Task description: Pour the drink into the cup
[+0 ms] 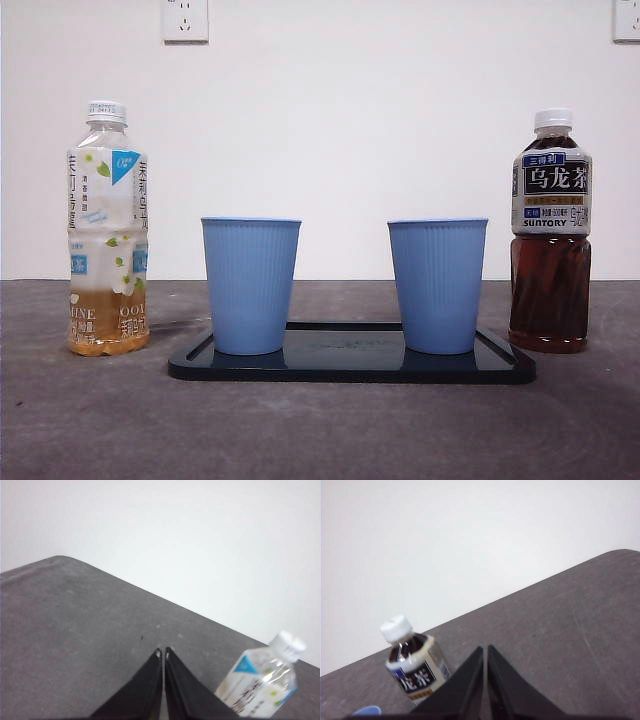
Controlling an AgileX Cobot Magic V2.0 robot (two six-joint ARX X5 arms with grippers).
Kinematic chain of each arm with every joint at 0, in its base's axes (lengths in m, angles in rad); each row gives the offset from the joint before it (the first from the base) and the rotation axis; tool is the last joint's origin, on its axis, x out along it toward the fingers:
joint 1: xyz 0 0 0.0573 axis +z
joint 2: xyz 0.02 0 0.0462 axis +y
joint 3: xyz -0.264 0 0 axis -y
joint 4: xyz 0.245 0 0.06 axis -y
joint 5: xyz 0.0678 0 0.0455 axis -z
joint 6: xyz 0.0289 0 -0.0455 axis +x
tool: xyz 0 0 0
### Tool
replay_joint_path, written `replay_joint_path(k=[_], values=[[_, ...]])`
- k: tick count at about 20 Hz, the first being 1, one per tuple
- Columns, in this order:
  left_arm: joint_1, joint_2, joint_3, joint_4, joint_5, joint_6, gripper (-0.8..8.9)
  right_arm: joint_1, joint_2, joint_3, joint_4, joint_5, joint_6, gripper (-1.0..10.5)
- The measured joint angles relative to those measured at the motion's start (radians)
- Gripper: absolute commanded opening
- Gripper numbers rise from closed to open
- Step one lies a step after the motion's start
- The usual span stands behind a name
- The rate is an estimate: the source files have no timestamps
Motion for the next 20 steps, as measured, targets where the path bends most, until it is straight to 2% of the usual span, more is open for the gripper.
replay_joint_path(k=[4, 9, 16, 20], values=[[0.0, 0.088, 0.139, -0.089, 0.055, 0.014, 0.1, 0.0, 0.064, 0.111, -0.066, -0.048, -0.033, 0.1], [0.0, 0.21, 0.29, -0.203, 0.139, 0.087, 0.09, 0.0, 0.168, 0.283, -0.173, -0.144, -0.095, 0.1], [-0.001, 0.358, 0.45, -0.431, 0.355, 0.218, 0.09, 0.0, 0.332, 0.528, -0.475, -0.348, -0.213, 0.1], [-0.001, 0.403, 0.481, -0.528, 0.464, 0.275, 0.08, 0.0, 0.385, 0.601, -0.623, -0.393, -0.275, 0.1]])
